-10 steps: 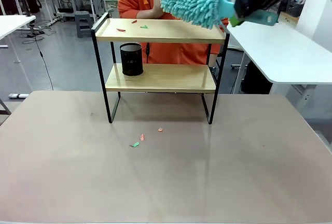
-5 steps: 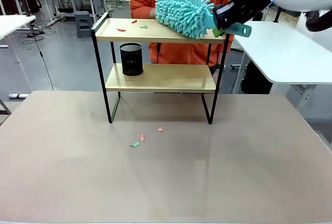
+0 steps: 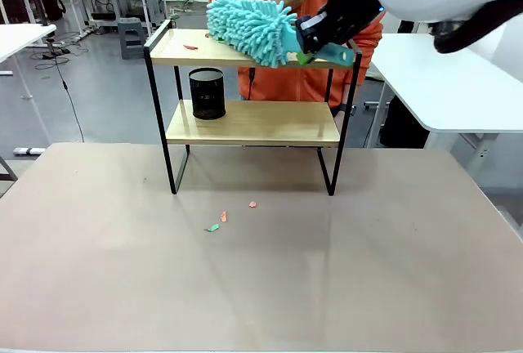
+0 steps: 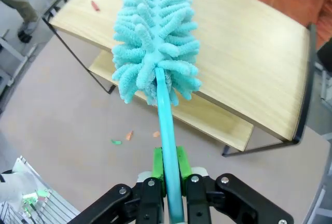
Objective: Clean the shelf.
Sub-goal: Clean the remaining tier of the Shelf with the Duster once objects are removed.
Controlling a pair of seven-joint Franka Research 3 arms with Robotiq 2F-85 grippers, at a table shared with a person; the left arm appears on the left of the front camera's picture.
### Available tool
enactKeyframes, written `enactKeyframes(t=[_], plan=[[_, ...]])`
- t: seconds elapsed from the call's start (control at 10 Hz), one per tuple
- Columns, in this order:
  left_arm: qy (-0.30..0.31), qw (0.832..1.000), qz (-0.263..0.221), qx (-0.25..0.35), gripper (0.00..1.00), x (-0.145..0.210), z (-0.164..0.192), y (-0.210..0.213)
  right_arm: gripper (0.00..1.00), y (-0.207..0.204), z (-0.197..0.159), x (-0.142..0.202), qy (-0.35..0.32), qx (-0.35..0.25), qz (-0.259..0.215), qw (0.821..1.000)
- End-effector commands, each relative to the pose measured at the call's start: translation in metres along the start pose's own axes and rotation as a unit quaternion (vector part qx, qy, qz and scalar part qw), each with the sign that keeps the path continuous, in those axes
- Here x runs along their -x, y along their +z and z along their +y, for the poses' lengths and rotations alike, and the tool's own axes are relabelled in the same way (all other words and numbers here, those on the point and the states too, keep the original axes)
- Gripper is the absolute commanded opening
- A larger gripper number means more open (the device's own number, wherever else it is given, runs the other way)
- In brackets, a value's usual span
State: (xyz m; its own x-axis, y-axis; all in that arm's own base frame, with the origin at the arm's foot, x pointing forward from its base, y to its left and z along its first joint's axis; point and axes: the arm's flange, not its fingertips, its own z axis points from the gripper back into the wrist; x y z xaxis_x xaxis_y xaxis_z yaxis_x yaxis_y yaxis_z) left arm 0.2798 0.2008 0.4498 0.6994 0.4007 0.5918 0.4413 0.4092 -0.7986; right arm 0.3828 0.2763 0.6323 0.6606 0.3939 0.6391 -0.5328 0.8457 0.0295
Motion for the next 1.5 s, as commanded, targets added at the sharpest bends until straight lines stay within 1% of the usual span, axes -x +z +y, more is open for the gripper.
enactKeyframes(t=[0.0, 0.1, 0.2, 0.3, 0.5, 0.6, 0.7, 0.9, 1.0, 1.1, 1.4], plan=[[-0.009, 1.000, -0.009, 0.007, 1.00, 0.000, -0.002, -0.002, 0.13, 0.001, -0.002, -0.011, 0.026, -0.050, -0.004, 0.998], [-0.009, 1.000, -0.009, 0.007, 1.00, 0.000, -0.002, -0.002, 0.13, 0.002, -0.007, -0.007, 0.037, -0.064, 0.017, 0.997], [-0.009, 1.000, -0.009, 0.007, 1.00, 0.000, -0.002, -0.002, 0.13, 0.006, -0.013, -0.004, 0.054, -0.075, 0.021, 0.995], [-0.009, 1.000, -0.009, 0.007, 1.00, 0.000, -0.002, -0.002, 0.13, 0.014, -0.019, 0.001, 0.087, -0.107, 0.025, 0.990], [-0.009, 1.000, -0.009, 0.007, 1.00, 0.000, -0.002, -0.002, 0.13, 0.032, -0.034, 0.014, 0.140, -0.152, 0.037, 0.978], [-0.009, 1.000, -0.009, 0.007, 1.00, 0.000, -0.002, -0.002, 0.13, 0.046, -0.042, 0.027, 0.184, -0.206, 0.039, 0.960], [-0.009, 1.000, -0.009, 0.007, 1.00, 0.000, -0.002, -0.002, 0.13, 0.058, -0.051, 0.039, 0.194, -0.242, 0.036, 0.950], [-0.009, 1.000, -0.009, 0.007, 1.00, 0.000, -0.002, -0.002, 0.13, 0.076, -0.070, 0.069, 0.197, -0.276, 0.029, 0.940], [-0.009, 1.000, -0.009, 0.007, 1.00, 0.000, -0.002, -0.002, 0.13, 0.085, -0.079, 0.082, 0.188, -0.283, 0.016, 0.940], [-0.009, 1.000, -0.009, 0.007, 1.00, 0.000, -0.002, -0.002, 0.13, 0.089, -0.085, 0.088, 0.181, -0.289, 0.005, 0.940], [-0.009, 1.000, -0.009, 0.007, 1.00, 0.000, -0.002, -0.002, 0.13, 0.081, -0.101, 0.097, 0.149, -0.303, -0.004, 0.941]])
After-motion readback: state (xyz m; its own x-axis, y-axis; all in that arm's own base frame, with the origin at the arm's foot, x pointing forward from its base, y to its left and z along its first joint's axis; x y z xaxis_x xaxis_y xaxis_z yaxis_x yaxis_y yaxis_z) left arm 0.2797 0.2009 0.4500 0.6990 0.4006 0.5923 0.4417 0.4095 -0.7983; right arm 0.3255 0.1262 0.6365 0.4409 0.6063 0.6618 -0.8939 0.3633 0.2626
